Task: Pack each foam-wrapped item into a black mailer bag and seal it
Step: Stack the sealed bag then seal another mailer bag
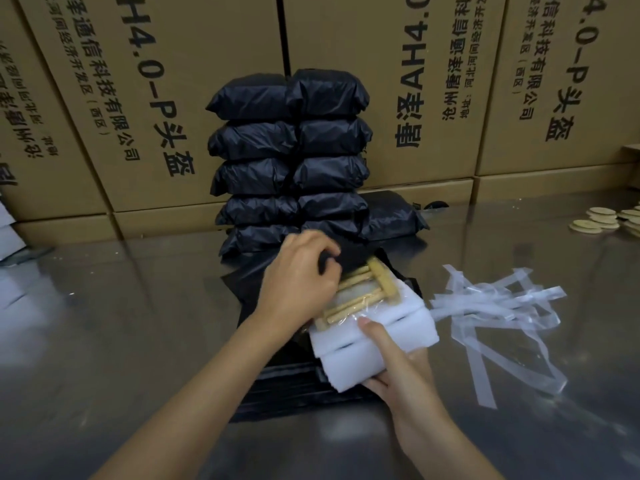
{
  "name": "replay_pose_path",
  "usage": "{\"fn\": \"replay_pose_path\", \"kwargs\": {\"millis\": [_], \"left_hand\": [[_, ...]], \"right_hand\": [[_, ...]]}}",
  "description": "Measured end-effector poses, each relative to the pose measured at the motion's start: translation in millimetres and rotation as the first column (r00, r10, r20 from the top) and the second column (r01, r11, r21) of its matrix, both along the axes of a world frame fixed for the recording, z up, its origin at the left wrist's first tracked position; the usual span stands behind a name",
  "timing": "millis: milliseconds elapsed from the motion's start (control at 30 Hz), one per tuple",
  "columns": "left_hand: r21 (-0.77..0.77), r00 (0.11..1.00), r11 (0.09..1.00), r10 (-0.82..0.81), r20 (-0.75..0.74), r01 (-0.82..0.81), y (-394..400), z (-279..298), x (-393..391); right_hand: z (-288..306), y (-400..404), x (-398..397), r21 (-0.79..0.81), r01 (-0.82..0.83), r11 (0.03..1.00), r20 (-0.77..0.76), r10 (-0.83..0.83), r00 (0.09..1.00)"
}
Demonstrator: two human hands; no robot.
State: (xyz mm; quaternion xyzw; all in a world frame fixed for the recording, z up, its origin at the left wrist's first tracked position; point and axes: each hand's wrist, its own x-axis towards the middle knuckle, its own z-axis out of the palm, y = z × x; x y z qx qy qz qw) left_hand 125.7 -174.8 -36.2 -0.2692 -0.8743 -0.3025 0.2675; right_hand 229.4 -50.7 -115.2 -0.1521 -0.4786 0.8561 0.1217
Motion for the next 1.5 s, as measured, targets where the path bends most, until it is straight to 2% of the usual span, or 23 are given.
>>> {"fn": "replay_pose_path", "kwargs": {"millis": [67,133,200,267,333,467,567,667,733,800,867,967,1033,1067,1167,1267,1300,1433,1500], "left_hand": [[-0.142,0.991,0.986,-0.071,0.112,0.087,23.8,12.7,-17.0],[-0.265,0.951,0.956,-0.039,0.307,0.124,48.9,22.3,-32.0],[-0.309,0.893,0.944,0.035,0.449,0.118,68.6,26.4,-40.2],[-0.287,0.859,0.956,0.094,0.503,0.063,80.8,27.8,-42.0],[-0.285,0.864,0.957,0.1,0.494,0.052,87.2,29.1,-38.0],[-0.342,0.898,0.925,0.005,0.441,0.163,95.9,28.5,-12.9],[-0.435,0.94,0.883,-0.022,0.339,0.177,98.7,18.9,5.0],[-0.475,0.944,0.849,-0.076,0.32,0.229,97.3,6.1,13.5],[-0.428,0.94,0.865,-0.125,0.319,0.26,92.0,0.3,14.6],[-0.282,0.924,0.911,-0.205,0.322,0.301,78.7,-2.5,12.9],[-0.17,0.931,0.946,-0.217,0.293,0.275,56.4,-8.3,6.8],[-0.141,0.973,0.987,-0.048,0.224,0.081,10.8,-35.7,-1.7],[-0.085,0.966,0.995,0.065,0.249,-0.045,-15.9,-60.7,-0.2],[-0.009,0.955,0.996,0.091,0.281,-0.092,-24.6,-72.4,3.4],[0.315,0.9,0.913,0.11,0.421,-0.259,-30.6,-93.4,12.6],[0.453,0.826,0.807,0.073,0.56,-0.378,-19.8,-94.3,12.2],[0.46,0.81,0.792,0.072,0.582,-0.401,-15.0,-92.1,10.6],[0.442,0.734,0.739,0.102,0.671,-0.508,1.3,-87.8,7.9],[0.428,0.694,0.71,0.117,0.711,-0.559,6.0,-89.3,9.0]], "right_hand": [[0.9,-6.7,2.4,0.074,-0.004,0.997,-0.022,0.006,1.0],[1.9,-9.8,3.7,0.124,-0.005,0.992,-0.038,0.01,0.999],[3.0,-9.9,3.6,0.141,-0.015,0.99,-0.045,0.022,0.999],[3.2,-7.3,2.6,0.147,-0.015,0.989,-0.035,0.021,0.999],[2.3,-3.6,0.7,0.161,-0.012,0.987,-0.012,0.014,1.0],[3.8,7.3,-10.3,0.162,-0.067,0.985,0.063,0.057,0.996],[7.1,10.5,-26.6,-0.04,-0.148,0.988,0.144,0.153,0.978],[8.7,5.8,-42.5,-0.244,-0.182,0.953,0.174,0.227,0.958],[11.4,2.1,-49.1,-0.297,-0.208,0.932,0.133,0.256,0.958],[8.4,2.3,-53.7,-0.332,-0.232,0.915,0.089,0.275,0.957],[3.0,4.3,-54.9,-0.323,-0.279,0.904,0.06,0.314,0.948],[-4.6,5.3,-53.8,-0.255,-0.267,0.929,0.067,0.292,0.954],[-6.9,4.4,-52.8,-0.208,-0.25,0.946,0.094,0.273,0.957],[-7.0,3.6,-52.8,-0.161,-0.257,0.953,0.125,0.278,0.952],[-4.5,-1.5,-56.5,0.042,-0.293,0.955,0.267,0.272,0.924],[-1.6,-6.5,-59.1,0.198,-0.327,0.924,0.374,0.237,0.896],[-1.5,-7.4,-59.4,0.189,-0.328,0.925,0.383,0.238,0.893],[-2.2,-12.0,-61.8,-0.036,-0.237,0.971,0.316,0.236,0.919],[-1.8,-15.9,-64.9,-0.098,-0.215,0.972,0.295,0.234,0.926]]}}
